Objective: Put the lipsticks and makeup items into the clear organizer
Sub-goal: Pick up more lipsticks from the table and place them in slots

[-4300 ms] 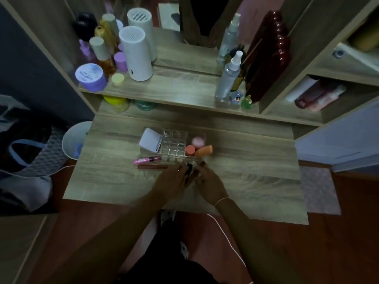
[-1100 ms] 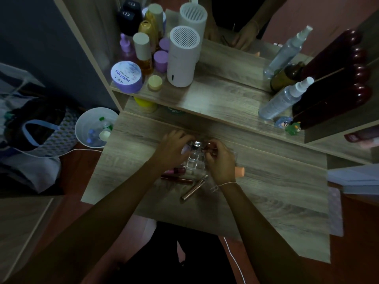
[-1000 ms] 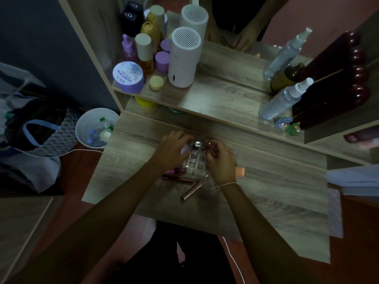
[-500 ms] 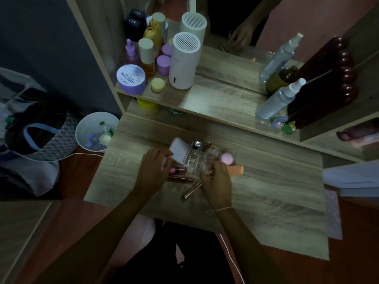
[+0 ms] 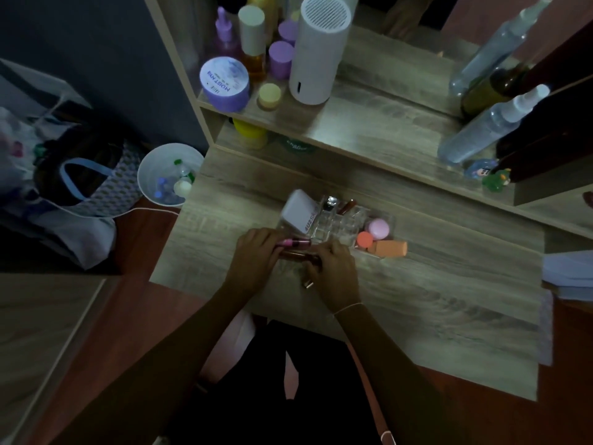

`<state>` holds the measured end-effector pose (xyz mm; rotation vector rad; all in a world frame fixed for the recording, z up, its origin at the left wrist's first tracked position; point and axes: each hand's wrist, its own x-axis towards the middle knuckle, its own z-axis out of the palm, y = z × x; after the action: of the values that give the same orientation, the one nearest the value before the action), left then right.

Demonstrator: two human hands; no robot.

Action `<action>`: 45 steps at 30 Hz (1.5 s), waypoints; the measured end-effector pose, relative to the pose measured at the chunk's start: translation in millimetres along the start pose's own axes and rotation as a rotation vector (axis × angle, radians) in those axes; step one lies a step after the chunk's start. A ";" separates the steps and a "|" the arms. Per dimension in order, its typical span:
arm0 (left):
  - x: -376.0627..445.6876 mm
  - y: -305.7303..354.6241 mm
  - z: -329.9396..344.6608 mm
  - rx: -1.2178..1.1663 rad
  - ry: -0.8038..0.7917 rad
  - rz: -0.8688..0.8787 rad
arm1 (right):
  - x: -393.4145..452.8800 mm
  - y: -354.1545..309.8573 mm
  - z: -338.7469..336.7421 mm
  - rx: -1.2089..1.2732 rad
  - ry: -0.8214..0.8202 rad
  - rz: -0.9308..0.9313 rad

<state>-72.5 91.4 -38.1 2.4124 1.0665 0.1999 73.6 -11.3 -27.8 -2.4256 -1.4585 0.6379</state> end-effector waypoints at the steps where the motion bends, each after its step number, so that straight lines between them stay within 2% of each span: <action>1: 2.7 1.2 -0.3 0.001 0.009 0.006 | 1.5 -0.1 0.5 -0.009 0.004 -0.007; 10: 28.6 10.3 -15.9 0.050 -0.092 0.084 | 16.4 2.0 -13.6 -0.054 0.039 -0.096; 16: 7.8 -4.8 -12.3 0.059 -0.061 0.012 | 2.6 -2.4 -13.4 -0.040 0.033 -0.138; 19: -6.4 -10.3 -13.1 0.003 -0.020 -0.045 | -4.2 1.5 -22.6 0.146 0.054 -0.091; 23: -11.1 -8.9 -24.8 -0.136 0.030 -0.133 | -10.9 5.8 -50.3 0.517 0.151 0.111; 29: 10.8 18.4 -40.1 -0.389 0.060 -0.127 | -21.9 23.7 -78.5 0.808 0.195 0.277; 38: 55.2 60.9 -44.3 -0.487 0.073 0.024 | -22.5 46.3 -107.6 1.013 0.328 0.347; 41: 60.0 62.6 -33.7 -0.487 0.070 0.069 | -22.7 48.7 -110.5 0.997 0.373 0.328; 45: 63.5 60.2 -19.6 -0.490 0.057 0.046 | -18.5 47.9 -111.3 0.886 0.411 0.272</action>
<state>4.1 110.4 4.6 1.9973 0.8643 0.4873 156.9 -48.1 54.2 -1.8708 -0.5068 0.6088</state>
